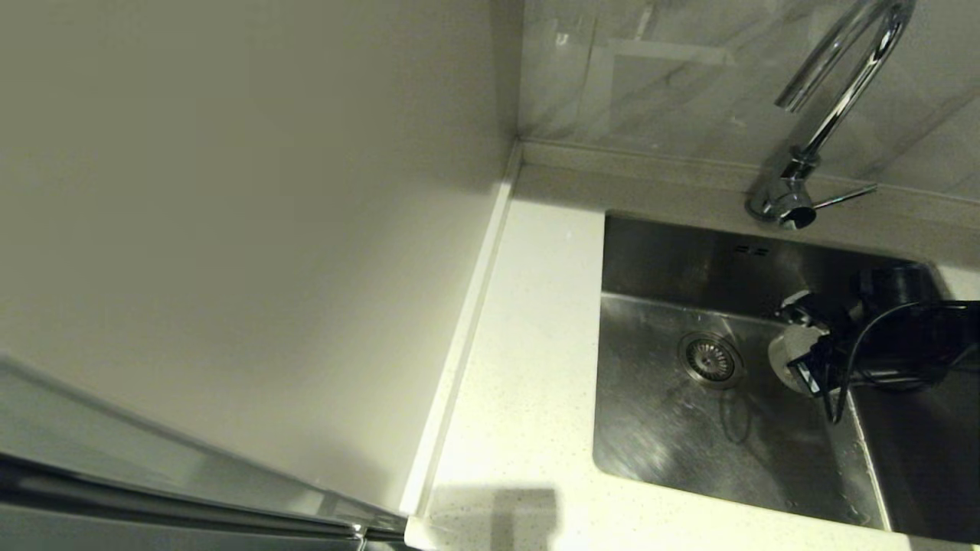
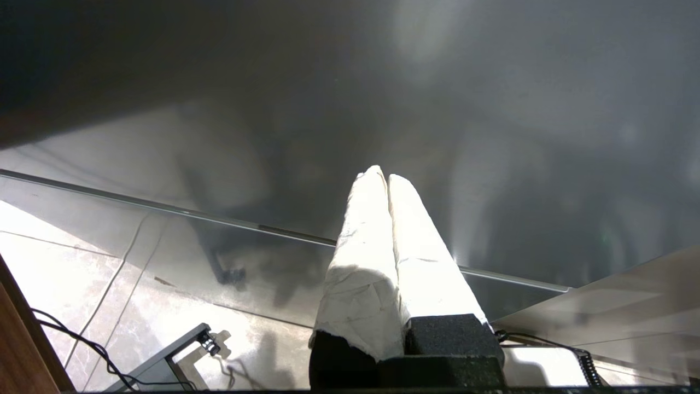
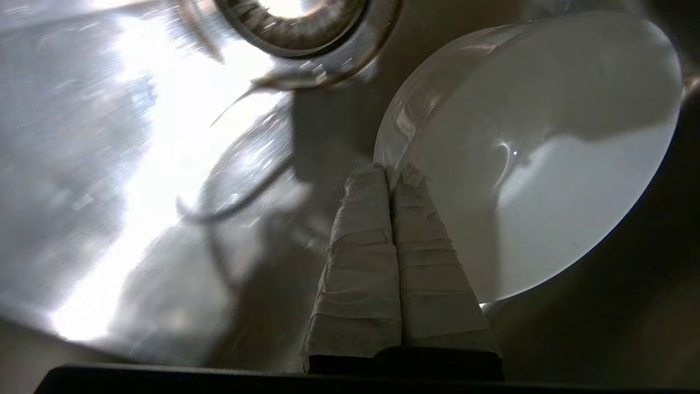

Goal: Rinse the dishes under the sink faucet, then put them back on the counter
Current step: Put a bowl into the sink

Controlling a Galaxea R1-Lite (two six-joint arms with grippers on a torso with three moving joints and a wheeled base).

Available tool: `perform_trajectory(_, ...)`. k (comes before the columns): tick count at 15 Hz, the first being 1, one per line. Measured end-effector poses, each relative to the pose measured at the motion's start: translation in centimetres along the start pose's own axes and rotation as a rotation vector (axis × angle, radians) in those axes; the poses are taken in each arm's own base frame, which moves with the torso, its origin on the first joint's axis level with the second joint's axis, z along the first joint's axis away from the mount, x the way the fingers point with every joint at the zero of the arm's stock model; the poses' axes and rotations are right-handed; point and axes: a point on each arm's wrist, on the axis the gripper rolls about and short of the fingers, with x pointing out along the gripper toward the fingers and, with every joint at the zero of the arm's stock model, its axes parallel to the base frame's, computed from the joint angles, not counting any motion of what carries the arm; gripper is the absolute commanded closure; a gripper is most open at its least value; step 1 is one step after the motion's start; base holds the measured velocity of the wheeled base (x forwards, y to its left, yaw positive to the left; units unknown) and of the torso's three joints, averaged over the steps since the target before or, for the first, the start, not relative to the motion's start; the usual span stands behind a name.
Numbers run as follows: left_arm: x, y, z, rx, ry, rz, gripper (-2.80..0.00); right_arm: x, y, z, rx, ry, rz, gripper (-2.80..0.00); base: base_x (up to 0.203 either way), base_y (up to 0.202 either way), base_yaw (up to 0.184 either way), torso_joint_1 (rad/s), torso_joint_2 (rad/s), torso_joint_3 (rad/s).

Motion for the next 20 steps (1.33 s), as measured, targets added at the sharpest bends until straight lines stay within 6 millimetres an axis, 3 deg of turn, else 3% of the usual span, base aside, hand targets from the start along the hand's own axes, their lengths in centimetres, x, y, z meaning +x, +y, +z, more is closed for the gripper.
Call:
perform_trajectory(3, 0.0, 0.0, 0.0, 0.0, 0.0, 0.0, 0.0, 2.5, -1.0, 0.6, 0.005, -0.02, -0.069, 0.0, 0.0, 0.0, 0.0, 0.0, 0.0, 0.0)
perform_trajectory(8, 0.0, 0.0, 0.0, -0.001, 0.0, 0.0, 0.0, 4.8, -2.3, 1.3, 0.024, -0.001, -0.173, 0.0, 0.0, 0.0, 0.0, 0.0, 0.0, 0.0)
perform_trajectory(9, 0.0, 0.0, 0.0, 0.0, 0.0, 0.0, 0.0, 5.0, -2.5, 1.3, 0.027, 0.007, -0.198, -2.8, 0.0, 0.0, 0.0, 0.0, 0.0, 0.0)
perform_trajectory(12, 0.0, 0.0, 0.0, 0.0, 0.0, 0.0, 0.0, 4.9, -3.0, 1.1, 0.039, 0.002, -0.22, -2.8, 0.0, 0.0, 0.0, 0.0, 0.0, 0.0)
perform_trajectory(15, 0.0, 0.0, 0.0, 0.0, 0.0, 0.0, 0.0, 3.5, -3.1, 1.3, 0.062, -0.006, -0.227, -2.8, 0.0, 0.0, 0.0, 0.0, 0.0, 0.0)
perform_trajectory(17, 0.0, 0.0, 0.0, 0.0, -0.001, 0.0, 0.0, 1.6, -2.9, 1.5, 0.084, -0.022, -0.23, -2.8, 0.0, 0.0, 0.0, 0.0, 0.0, 0.0)
perform_trajectory(20, 0.0, 0.0, 0.0, 0.0, 0.0, 0.0, 0.0, -3.2, -1.9, 1.8, 0.084, -0.065, -0.216, -2.8, 0.0, 0.0, 0.0, 0.0, 0.0, 0.0)
